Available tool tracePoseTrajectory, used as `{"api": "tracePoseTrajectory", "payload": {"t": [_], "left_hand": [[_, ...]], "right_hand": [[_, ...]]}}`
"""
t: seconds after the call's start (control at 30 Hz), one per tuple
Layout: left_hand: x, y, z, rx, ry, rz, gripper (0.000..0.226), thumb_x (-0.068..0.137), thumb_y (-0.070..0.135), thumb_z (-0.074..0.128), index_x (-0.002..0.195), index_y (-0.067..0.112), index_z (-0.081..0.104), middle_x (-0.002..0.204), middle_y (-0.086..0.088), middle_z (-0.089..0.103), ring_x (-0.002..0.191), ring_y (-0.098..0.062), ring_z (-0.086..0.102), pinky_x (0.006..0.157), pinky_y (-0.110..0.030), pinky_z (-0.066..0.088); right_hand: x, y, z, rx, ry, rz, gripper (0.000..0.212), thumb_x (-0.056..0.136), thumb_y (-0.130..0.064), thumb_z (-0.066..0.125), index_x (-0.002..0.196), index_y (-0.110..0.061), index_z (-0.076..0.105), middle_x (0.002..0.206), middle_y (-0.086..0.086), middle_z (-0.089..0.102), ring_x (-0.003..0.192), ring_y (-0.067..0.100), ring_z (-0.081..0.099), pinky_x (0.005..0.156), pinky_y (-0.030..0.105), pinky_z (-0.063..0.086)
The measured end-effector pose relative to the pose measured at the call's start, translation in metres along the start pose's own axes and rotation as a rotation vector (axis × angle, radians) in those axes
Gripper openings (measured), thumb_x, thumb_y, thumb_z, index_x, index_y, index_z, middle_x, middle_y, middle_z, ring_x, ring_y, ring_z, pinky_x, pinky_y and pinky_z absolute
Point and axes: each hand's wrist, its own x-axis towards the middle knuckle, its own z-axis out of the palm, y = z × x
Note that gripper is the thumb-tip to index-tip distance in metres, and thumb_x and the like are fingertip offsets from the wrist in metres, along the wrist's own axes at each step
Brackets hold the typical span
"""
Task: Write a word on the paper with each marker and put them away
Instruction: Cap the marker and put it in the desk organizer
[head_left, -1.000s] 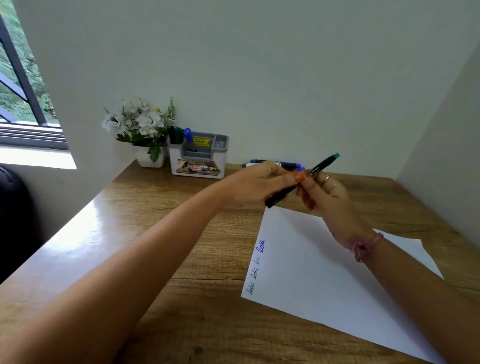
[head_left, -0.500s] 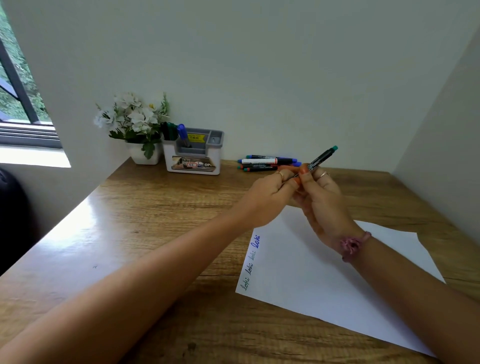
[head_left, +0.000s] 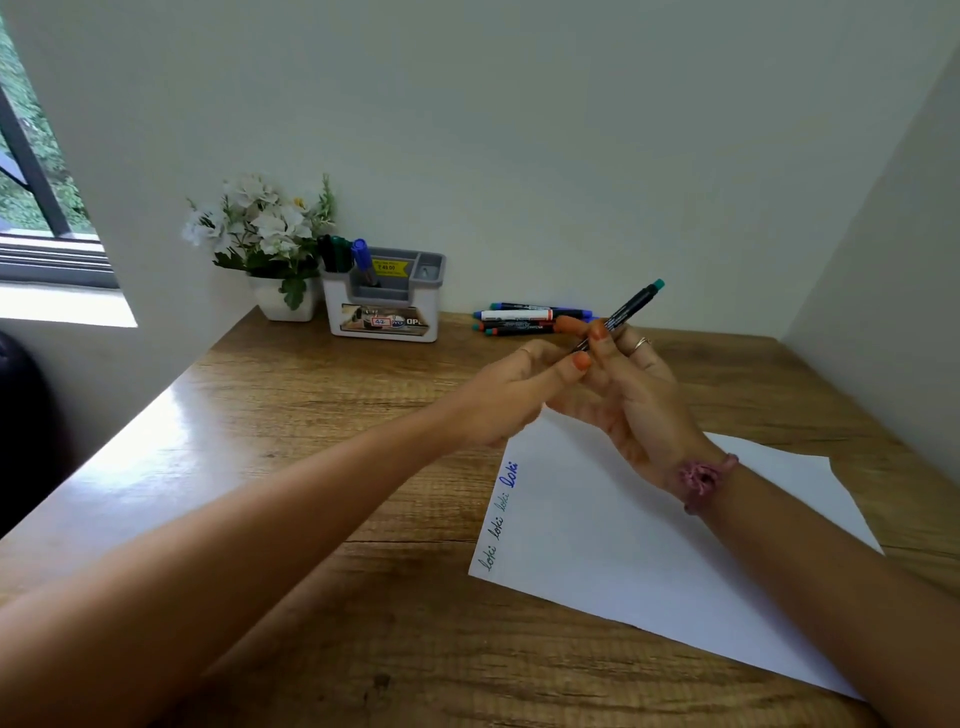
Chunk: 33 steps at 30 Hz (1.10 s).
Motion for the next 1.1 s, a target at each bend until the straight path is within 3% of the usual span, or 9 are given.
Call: {"api": "tracePoseTrajectory", "payload": {"t": [0.1,0.17,0.2,0.33,0.47,0.57,0.67,0.8,1.1], "left_hand": [[-0.013,-0.007,-0.019,0.206,0.061,-0.011,0.068,0.079,0.067,0.043,0.13,0.023,0.037,0.07,-0.003,0.058,0.054,-0.014,0.052,0.049,-0.031,0.041],[-0.019,-0.022,-0.034,0.462,0.126,0.028,0.073,0.079,0.071,0.044,0.133,0.023,0.036,0.111,-0.006,0.063,0.09,-0.016,0.059,0.071,-0.032,0.046],[-0.022,-0.03,-0.04,0.553,0.136,0.047,0.072,0.077,0.073,0.044,0.132,0.026,0.038,0.118,-0.002,0.059,0.099,-0.013,0.056,0.078,-0.03,0.045],[-0.022,-0.049,-0.051,0.82,0.051,0.093,0.044,0.085,0.059,0.049,0.124,0.037,0.051,0.1,0.01,0.064,0.087,-0.008,0.06,0.076,-0.029,0.051],[-0.016,-0.056,-0.055,0.996,-0.044,0.196,0.037,0.093,0.051,0.042,0.13,0.046,0.046,0.076,0.01,0.065,0.058,-0.001,0.046,0.059,-0.026,0.043],[-0.014,-0.058,-0.055,1.047,-0.106,0.227,0.027,0.094,0.049,0.041,0.12,0.053,0.045,0.055,0.011,0.045,0.049,-0.004,0.042,0.05,-0.023,0.03],[-0.009,-0.058,-0.055,1.074,-0.113,0.212,0.027,0.092,0.053,0.039,0.102,0.039,0.06,0.055,0.009,0.045,0.049,-0.007,0.043,0.048,-0.024,0.029],[-0.006,-0.06,-0.055,1.112,-0.123,0.214,0.037,0.092,0.055,0.036,0.116,0.038,0.058,0.056,0.009,0.048,0.049,-0.006,0.044,0.048,-0.022,0.028],[-0.008,-0.056,-0.054,1.04,-0.129,0.207,0.033,0.092,0.048,0.042,0.125,0.049,0.048,0.054,0.014,0.043,0.049,-0.004,0.043,0.049,-0.021,0.028]], "right_hand": [[0.004,-0.002,-0.005,0.03,0.046,-0.031,0.027,0.086,-0.037,0.06,0.105,-0.017,0.06,0.119,0.01,0.065,0.109,0.028,0.061,0.091,0.053,0.05],[0.008,-0.004,-0.01,0.073,0.13,-0.037,0.009,0.09,-0.03,0.058,0.091,-0.021,0.06,0.089,-0.003,0.069,0.083,0.014,0.064,0.071,0.03,0.056],[0.01,-0.005,-0.012,0.107,0.156,-0.026,0.007,0.091,-0.024,0.057,0.085,-0.022,0.06,0.072,-0.008,0.064,0.066,0.007,0.058,0.059,0.021,0.05],[0.009,-0.002,-0.015,0.124,0.064,0.084,0.033,0.092,-0.005,0.049,0.066,-0.021,0.061,0.053,-0.008,0.049,0.046,0.003,0.046,0.043,0.016,0.037],[0.006,0.013,-0.014,-0.086,-0.148,0.131,0.015,0.085,-0.012,0.041,0.082,-0.012,0.056,0.05,0.002,0.051,0.041,0.014,0.048,0.04,0.02,0.037],[0.005,0.019,-0.015,-0.208,-0.317,0.234,0.029,0.077,-0.019,0.04,0.09,-0.004,0.061,0.058,0.009,0.061,0.051,0.018,0.059,0.048,0.022,0.047],[0.011,0.014,-0.016,-0.297,-0.445,0.282,0.023,0.078,-0.012,0.044,0.086,-0.005,0.064,0.065,0.006,0.066,0.06,0.017,0.064,0.055,0.022,0.05],[0.024,0.009,-0.011,-0.502,-0.508,0.143,0.014,0.075,0.003,0.058,0.082,-0.008,0.064,0.06,0.0,0.066,0.055,0.012,0.062,0.054,0.02,0.051],[0.023,0.028,-0.005,-0.616,-0.436,0.03,0.023,0.083,0.017,0.049,0.076,-0.006,0.053,0.049,-0.012,0.061,0.041,0.002,0.052,0.043,0.015,0.041]]}}
